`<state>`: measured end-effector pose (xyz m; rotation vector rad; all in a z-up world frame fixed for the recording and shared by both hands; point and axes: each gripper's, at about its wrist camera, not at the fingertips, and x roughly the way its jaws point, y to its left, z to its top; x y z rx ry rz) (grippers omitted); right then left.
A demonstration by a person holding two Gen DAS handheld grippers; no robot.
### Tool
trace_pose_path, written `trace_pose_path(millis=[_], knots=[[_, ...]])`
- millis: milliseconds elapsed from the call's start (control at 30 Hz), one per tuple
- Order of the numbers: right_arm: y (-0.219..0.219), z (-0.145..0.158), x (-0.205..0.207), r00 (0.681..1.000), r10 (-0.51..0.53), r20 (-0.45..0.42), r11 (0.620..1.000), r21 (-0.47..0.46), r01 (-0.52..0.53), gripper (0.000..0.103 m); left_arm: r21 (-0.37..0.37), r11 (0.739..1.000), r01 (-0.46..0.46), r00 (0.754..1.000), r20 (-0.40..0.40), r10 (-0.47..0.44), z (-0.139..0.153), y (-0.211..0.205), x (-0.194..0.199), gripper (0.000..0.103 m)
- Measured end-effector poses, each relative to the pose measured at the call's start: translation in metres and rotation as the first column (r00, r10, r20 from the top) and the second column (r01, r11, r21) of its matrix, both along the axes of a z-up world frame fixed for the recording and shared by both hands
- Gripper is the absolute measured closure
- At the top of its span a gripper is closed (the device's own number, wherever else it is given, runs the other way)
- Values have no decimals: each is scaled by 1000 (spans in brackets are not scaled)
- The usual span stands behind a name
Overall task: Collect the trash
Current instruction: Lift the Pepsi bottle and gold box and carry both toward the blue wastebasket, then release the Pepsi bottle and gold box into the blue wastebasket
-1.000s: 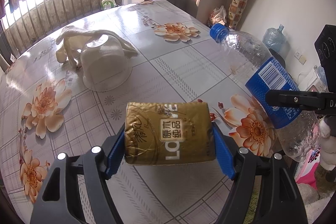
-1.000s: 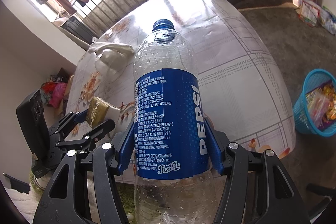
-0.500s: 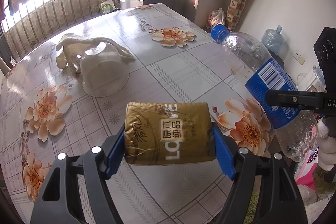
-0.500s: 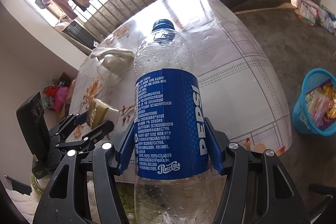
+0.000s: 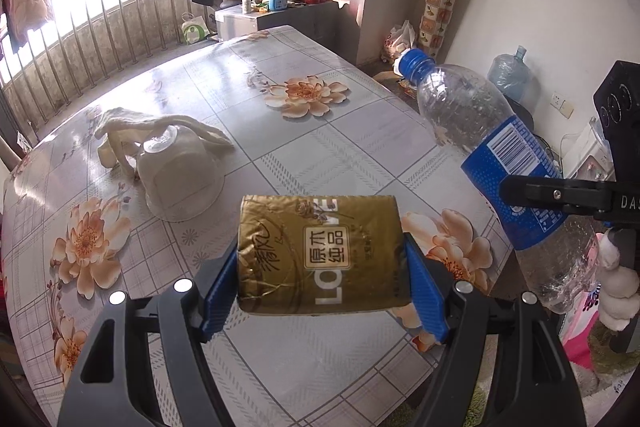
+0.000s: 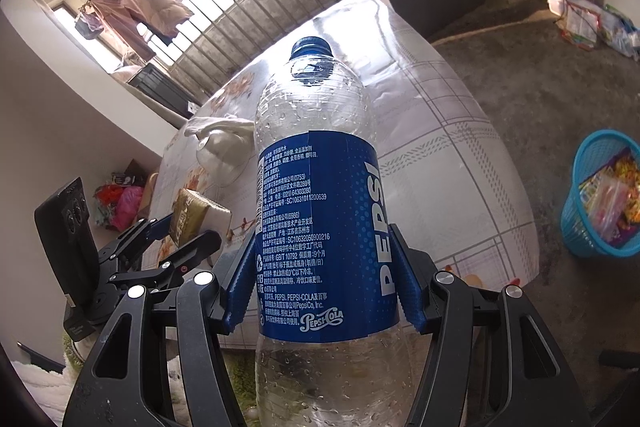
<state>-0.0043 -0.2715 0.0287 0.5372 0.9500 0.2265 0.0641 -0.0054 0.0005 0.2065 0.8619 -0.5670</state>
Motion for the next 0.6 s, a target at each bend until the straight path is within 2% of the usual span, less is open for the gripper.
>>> trace_pose_path(millis=[200,367,500,600], knots=[[-24,3,-10,997,-56,45,997,53,54,46,-1,998,69,997,32,-69,18,-33,7,30],[-59,5,-21,986,-149,72,986,79,144,46,-2,987,158,986,60,-157,34,-81,16,30],[-101,2,-38,957,-281,71,957,97,274,46,-14,967,254,966,52,-253,40,-133,24,30],[-136,-4,-55,915,-401,51,913,107,394,46,-25,946,324,946,28,-324,39,-179,32,30]])
